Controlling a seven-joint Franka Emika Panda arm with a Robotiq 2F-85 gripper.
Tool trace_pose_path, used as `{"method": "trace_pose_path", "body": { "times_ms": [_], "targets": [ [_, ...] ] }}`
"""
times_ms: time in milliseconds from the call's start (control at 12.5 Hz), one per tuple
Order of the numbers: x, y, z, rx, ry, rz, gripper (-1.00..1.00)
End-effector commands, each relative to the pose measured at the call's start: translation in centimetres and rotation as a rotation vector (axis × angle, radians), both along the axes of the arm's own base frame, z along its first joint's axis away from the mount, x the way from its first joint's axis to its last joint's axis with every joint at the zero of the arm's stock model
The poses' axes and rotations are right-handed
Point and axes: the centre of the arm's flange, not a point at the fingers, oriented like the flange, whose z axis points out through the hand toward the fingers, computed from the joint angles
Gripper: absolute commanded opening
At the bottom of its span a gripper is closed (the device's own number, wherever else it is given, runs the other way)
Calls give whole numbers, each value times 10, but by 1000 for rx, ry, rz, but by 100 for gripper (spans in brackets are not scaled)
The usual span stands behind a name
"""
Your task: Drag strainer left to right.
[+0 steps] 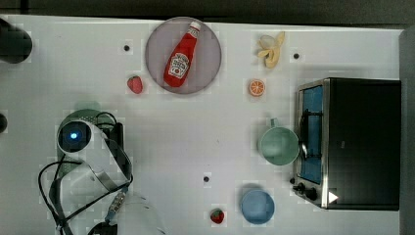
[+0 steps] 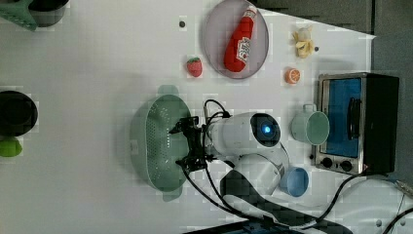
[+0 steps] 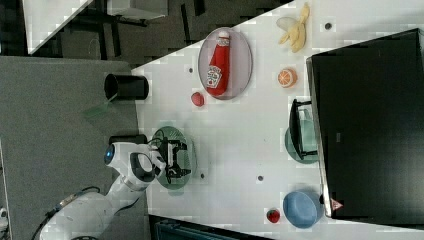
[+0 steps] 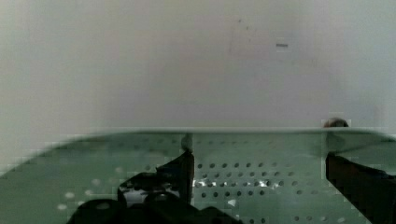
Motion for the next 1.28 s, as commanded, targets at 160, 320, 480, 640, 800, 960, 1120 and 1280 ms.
{"method": "trace_pose_path", "body": {
  "times_ms": [160, 320, 480, 640, 800, 960, 1120, 1280],
  "targets": [
    [13, -14, 9, -1, -62, -77, 100],
    [14, -31, 3, -27, -67, -78, 100],
    [18, -46, 3, -41, -80, -93, 100],
    [22, -67, 6, -62, -89, -120, 100],
    [26, -87, 11, -79, -101, -132, 100],
    [29, -107, 14, -91, -108, -120, 100],
    [31, -128, 12, -103, -104, -110, 100],
    [35, -148, 10, -109, -105, -92, 100]
  ]
}}
